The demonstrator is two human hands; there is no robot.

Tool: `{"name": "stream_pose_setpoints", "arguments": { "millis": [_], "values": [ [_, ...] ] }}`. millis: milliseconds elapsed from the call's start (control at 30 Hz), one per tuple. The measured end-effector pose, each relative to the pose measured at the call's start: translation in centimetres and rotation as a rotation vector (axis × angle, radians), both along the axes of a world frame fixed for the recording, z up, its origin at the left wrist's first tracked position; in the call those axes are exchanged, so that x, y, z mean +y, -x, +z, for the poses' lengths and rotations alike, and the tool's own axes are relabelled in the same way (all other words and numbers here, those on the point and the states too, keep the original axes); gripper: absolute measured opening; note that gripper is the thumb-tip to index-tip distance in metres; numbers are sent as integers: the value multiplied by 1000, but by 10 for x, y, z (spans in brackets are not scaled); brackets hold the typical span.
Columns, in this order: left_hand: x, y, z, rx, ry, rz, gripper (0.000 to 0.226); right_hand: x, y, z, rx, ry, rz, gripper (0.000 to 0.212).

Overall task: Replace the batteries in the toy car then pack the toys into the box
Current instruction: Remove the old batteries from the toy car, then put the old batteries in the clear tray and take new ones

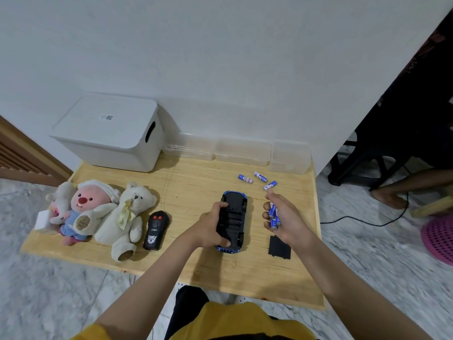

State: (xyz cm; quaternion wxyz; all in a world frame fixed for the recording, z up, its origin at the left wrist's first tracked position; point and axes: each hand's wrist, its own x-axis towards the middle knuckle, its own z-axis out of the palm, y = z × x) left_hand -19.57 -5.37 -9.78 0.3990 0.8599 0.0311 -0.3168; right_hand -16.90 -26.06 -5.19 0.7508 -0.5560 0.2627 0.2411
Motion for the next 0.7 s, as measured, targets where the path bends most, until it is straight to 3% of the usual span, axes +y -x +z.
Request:
{"name": "stream_pose_setpoints", "arguments": {
  "millis": [167,400,533,700],
  "values": [
    [-10,-12,7,-91,-204,-119,105,-11,-24,-7,-171,334,56,24],
    [-49,-65,27,-377,-139,-55,87,-54,-71,-15,-561,816,148,2],
    [-83,-111,23,-457,-92,-20,81,-85,-105,-26,-650,1102,238,23],
    [-117,-162,7,-520,-138,-108,78,-110,-134,-40,-684,1203,369,44]
  ]
}}
